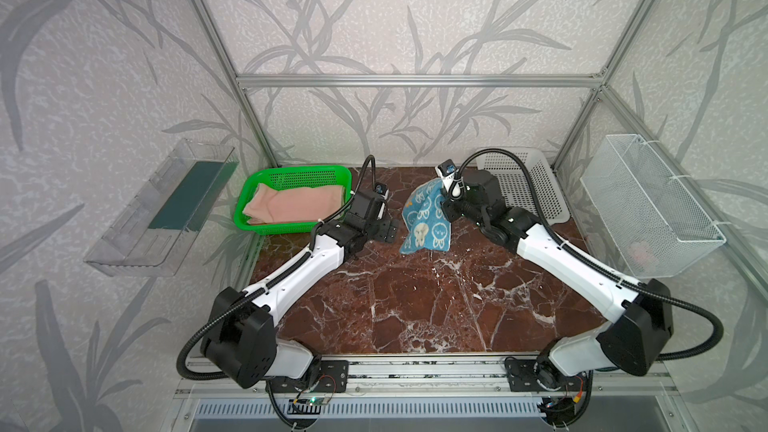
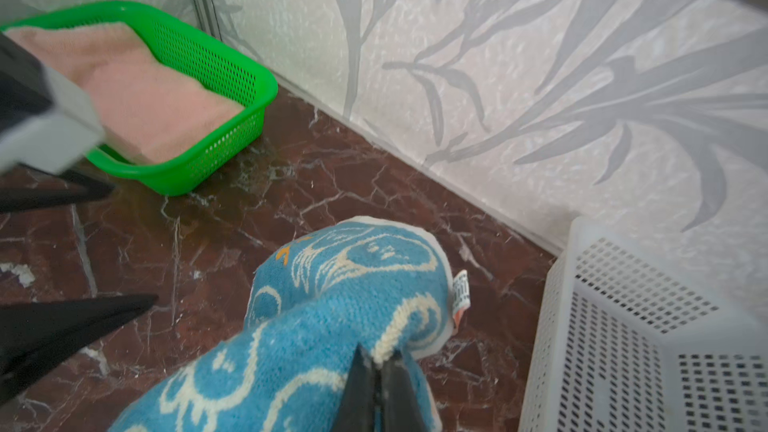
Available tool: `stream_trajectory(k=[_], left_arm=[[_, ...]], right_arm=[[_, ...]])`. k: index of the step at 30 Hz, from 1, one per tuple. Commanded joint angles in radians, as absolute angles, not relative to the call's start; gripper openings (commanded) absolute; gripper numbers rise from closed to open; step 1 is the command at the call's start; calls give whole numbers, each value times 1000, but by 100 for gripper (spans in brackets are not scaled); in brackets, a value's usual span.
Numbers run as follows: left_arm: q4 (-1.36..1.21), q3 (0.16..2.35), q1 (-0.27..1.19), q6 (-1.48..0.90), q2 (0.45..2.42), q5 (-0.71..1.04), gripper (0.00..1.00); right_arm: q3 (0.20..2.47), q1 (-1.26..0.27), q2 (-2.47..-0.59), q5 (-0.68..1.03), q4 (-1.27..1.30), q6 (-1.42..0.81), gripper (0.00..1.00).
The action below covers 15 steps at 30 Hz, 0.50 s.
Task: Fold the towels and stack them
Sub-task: 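Lift the blue towel out of the white basket with the right gripper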
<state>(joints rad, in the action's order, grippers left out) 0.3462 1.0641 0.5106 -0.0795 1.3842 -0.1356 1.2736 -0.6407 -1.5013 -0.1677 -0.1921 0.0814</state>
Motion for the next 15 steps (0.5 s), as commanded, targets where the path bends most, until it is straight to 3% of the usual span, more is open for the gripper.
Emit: stream_trajectory(k=[1, 7, 15], left_arm=[[380, 1030, 513, -82, 1341, -179, 97], [369, 1005, 513, -93, 1340, -171, 97], [361, 1014, 513, -99, 1373, -182, 97]], right_arm=[[1217, -641, -1567, -145, -227, -31, 1], [1183, -649, -1648, -138, -319, -65, 2], [1196, -771, -1701, -26, -376, 12, 11]])
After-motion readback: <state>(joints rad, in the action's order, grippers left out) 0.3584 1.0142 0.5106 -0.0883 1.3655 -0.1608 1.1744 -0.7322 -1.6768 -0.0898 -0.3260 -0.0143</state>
